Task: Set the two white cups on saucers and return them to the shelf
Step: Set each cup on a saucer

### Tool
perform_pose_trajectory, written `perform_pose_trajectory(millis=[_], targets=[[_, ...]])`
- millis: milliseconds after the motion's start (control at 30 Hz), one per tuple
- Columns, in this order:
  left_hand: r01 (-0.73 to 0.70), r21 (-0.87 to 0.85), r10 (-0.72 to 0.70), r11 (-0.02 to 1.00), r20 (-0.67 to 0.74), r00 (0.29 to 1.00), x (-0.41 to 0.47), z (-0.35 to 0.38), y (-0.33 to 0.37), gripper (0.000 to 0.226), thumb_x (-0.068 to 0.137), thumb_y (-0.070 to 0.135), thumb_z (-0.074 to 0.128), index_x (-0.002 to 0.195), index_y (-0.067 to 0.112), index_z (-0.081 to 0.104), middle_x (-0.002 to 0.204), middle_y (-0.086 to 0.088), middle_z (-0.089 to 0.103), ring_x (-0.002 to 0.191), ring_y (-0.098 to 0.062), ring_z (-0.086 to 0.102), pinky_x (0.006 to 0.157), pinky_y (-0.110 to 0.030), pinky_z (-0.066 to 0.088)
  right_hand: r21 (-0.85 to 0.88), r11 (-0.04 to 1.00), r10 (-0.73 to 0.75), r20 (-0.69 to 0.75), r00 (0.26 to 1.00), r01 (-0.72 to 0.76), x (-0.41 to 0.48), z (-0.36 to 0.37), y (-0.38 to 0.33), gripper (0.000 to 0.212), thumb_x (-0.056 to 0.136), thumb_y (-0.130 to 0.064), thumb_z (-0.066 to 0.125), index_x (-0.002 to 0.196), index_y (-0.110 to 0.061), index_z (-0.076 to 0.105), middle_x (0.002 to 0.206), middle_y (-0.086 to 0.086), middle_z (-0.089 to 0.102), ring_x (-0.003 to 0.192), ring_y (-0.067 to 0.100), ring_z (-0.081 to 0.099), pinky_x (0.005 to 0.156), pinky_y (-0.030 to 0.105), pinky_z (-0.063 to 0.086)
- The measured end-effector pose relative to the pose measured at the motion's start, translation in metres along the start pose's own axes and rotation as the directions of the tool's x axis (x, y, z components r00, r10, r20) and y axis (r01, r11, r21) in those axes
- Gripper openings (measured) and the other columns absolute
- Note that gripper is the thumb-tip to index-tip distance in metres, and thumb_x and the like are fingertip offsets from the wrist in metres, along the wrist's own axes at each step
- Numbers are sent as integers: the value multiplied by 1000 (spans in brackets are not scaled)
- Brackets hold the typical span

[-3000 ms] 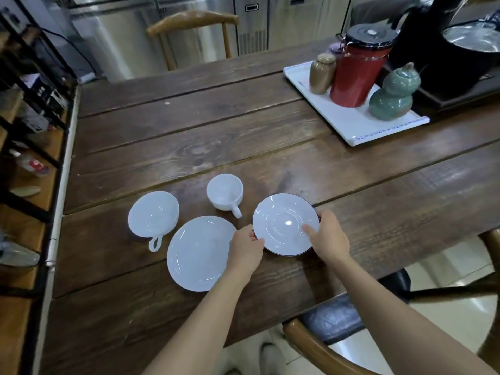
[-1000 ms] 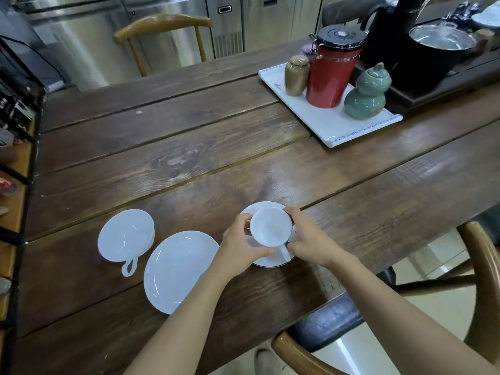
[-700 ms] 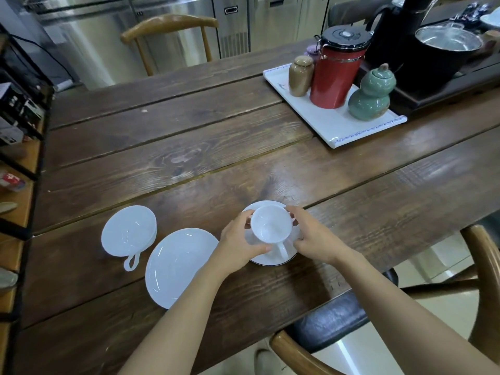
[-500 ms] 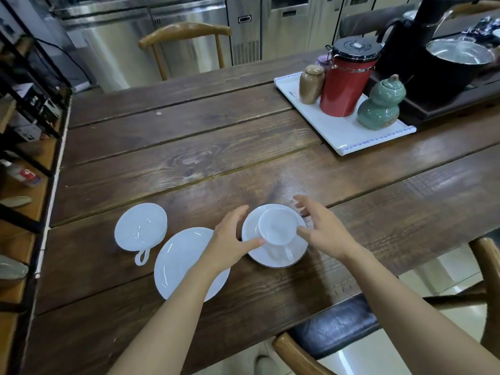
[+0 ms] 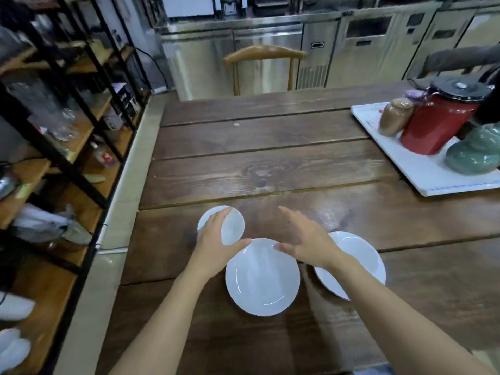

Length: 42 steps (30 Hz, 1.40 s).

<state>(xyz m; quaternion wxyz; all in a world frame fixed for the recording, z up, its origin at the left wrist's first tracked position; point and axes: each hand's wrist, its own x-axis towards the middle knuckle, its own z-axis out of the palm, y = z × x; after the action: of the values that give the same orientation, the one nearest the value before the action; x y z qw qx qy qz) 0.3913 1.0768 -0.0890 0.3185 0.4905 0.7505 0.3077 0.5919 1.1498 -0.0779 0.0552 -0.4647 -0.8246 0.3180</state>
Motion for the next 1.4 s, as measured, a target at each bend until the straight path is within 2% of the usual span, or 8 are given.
perform_pose_trajectory(millis=[233, 367, 467, 600, 767, 1067, 1200, 1400], targets=[[64, 3, -64, 998, -22, 998, 14, -34, -49, 85, 73, 37, 77, 143, 35, 28, 150, 7, 33, 137, -20, 32, 110, -49, 34, -16, 1000, 23, 86, 996, -22, 44, 41, -39, 90, 81, -43, 65, 149, -25, 8, 157, -1, 23, 144, 22, 23, 117, 44, 23], [113, -10, -112, 994, 49, 992, 24, -40, -66, 95, 73, 40, 77, 147, 38, 18, 158, 7, 19, 144, -23, 21, 113, -52, 26, 58, 997, 44, 74, 996, -48, 56, 55, -50, 93, 76, -34, 73, 148, -19, 16, 150, 2, 36, 135, 22, 38, 113, 46, 29], [132, -108, -117, 985, 139, 983, 28, -43, -71, 96, 73, 37, 77, 148, 36, 19, 156, 8, 26, 143, -19, 25, 112, -48, 27, 111, 993, 29, 63, 998, -36, 62, 62, -52, 80, 73, -29, 76, 137, -29, 29, 126, -9, 51, 117, 15, 51, 107, 50, 36], [99, -180, -63, 979, 192, 979, 31, -42, -76, 77, 74, 30, 77, 139, 37, 36, 144, 11, 43, 131, -11, 39, 101, -31, 34, 229, 972, 34, 58, 998, -47, 64, 69, -53, 77, 69, -28, 78, 131, -37, 34, 119, -23, 43, 114, 6, 45, 106, 51, 37], [56, -164, -26, 985, 176, 984, 27, -40, -73, 75, 71, 32, 79, 135, 40, 40, 140, 15, 46, 127, -10, 41, 107, -42, 38, 316, 946, 68, 9, 998, -67, 57, 69, -47, 74, 60, -35, 80, 120, -41, 37, 110, -35, 45, 114, 10, 50, 103, 45, 41], [28, -166, -3, 986, 151, 989, -5, -26, -44, 74, 73, 29, 79, 136, 35, 40, 142, 10, 46, 129, -12, 42, 103, -36, 37, 318, 947, 55, -22, 998, -45, 20, 59, -30, 82, 56, -53, 74, 127, -38, 37, 127, -18, 48, 118, 13, 47, 105, 49, 37], [53, -145, -27, 988, 175, 984, -24, -7, -33, 74, 74, 29, 78, 136, 33, 39, 143, 9, 44, 129, -12, 41, 104, -39, 38, 321, 945, 59, -7, 998, -54, -1, 56, -14, 81, 56, -48, 76, 127, -37, 37, 125, -19, 50, 117, 13, 48, 105, 49, 38], [74, -174, -39, 982, 197, 980, -46, 13, -24, 73, 73, 27, 79, 135, 31, 40, 138, 9, 47, 112, -3, 41, 91, -26, 38, 335, 940, 60, 33, 998, -67, -22, 54, 5, 81, 57, -44, 78, 127, -38, 37, 124, -18, 51, 117, 16, 49, 102, 44, 41]])
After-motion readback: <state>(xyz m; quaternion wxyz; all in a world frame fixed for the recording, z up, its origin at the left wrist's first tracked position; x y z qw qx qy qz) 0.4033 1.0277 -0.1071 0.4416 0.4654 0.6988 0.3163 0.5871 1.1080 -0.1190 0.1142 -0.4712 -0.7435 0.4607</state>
